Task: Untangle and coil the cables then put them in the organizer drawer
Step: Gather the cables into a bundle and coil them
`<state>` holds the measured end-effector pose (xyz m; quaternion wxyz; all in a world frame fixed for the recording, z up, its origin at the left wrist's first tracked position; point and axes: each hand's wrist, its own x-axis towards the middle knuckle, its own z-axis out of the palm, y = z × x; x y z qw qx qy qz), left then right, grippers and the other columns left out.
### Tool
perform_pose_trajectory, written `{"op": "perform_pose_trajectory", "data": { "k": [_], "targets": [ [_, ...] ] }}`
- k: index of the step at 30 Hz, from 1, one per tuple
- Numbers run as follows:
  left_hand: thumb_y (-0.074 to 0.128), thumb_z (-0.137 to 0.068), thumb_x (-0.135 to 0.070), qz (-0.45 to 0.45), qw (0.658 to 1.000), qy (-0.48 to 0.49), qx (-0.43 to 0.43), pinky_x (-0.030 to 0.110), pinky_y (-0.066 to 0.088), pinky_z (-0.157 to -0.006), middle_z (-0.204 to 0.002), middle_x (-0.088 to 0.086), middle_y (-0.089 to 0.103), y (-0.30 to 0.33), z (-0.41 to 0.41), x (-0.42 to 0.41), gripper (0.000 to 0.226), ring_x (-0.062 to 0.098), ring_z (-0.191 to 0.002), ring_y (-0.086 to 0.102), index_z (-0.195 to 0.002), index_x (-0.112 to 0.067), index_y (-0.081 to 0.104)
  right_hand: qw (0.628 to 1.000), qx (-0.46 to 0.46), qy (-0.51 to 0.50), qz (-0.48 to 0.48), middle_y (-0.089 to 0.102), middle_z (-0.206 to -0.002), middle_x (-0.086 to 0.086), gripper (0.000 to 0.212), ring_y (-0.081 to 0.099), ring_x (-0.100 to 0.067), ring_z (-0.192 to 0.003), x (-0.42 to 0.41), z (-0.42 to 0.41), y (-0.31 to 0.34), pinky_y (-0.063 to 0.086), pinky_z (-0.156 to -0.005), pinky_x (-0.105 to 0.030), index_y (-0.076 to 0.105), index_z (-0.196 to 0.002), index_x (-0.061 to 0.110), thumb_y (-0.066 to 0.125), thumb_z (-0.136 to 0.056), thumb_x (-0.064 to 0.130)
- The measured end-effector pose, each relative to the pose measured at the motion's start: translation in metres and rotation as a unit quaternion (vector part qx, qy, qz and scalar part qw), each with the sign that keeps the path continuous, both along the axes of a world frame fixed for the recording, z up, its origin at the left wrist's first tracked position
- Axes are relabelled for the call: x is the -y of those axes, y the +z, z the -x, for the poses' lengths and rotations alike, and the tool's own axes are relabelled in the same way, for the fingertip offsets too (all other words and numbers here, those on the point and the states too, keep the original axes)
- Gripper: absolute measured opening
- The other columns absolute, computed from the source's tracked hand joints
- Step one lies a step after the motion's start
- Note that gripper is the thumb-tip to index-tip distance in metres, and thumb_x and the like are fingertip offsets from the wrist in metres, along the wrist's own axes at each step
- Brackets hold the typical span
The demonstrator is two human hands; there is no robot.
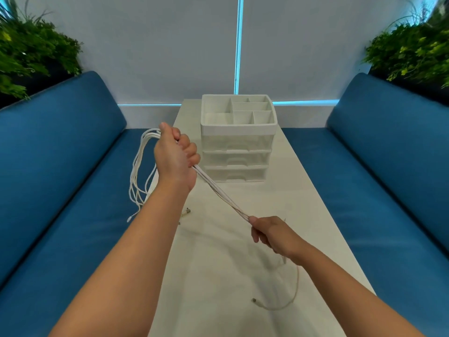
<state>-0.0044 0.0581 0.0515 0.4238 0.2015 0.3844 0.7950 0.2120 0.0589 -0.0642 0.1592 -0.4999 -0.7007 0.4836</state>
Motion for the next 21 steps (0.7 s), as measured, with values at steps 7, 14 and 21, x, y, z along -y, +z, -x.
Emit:
{"op": "perform_pose_trajectory", "data": {
  "k": [7, 14, 21],
  "targets": [
    [0.031, -0.106, -0.042, -0.031, 0.999, 0.006, 0.005, 0.020, 0.018, -0.036, -0.053, -0.006, 0.028, 0.008, -0.004, 0.001, 0.046, 0.008, -0.043, 0.019, -0.066, -0.020, 0.039, 0.936, 0.124, -0.044, -0.327, 0.051, -0.064, 0.006, 0.052, 0.048, -0.010, -0.059, 0.013, -0.008, -0.021, 0.035, -0.054, -0.026, 0.040, -0.074, 0.023, 0.012, -0.096, 0.061],
    [0.031, -0.107, -0.041, -0.029, 0.999, -0.017, -0.010, 0.019, 0.016, -0.035, -0.051, -0.006, 0.028, 0.016, -0.016, 0.001, 0.046, 0.007, -0.042, 0.017, -0.066, -0.019, 0.038, 0.965, 0.081, -0.006, -0.248, 0.047, -0.062, 0.006, 0.050, 0.043, -0.010, -0.059, 0.013, -0.003, -0.026, 0.034, -0.059, -0.031, 0.037, -0.069, 0.024, 0.016, -0.097, 0.060],
    [0.030, -0.106, -0.042, -0.025, 0.999, -0.004, -0.034, 0.019, 0.017, -0.037, -0.051, -0.006, 0.029, 0.013, -0.032, 0.006, 0.048, 0.007, -0.043, 0.019, -0.065, -0.019, 0.038, 0.938, 0.232, -0.036, -0.256, 0.048, -0.067, 0.004, 0.047, 0.047, -0.019, -0.064, 0.006, 0.008, -0.024, 0.034, -0.060, -0.034, 0.036, -0.075, 0.021, 0.012, -0.100, 0.052]
  ]
}}
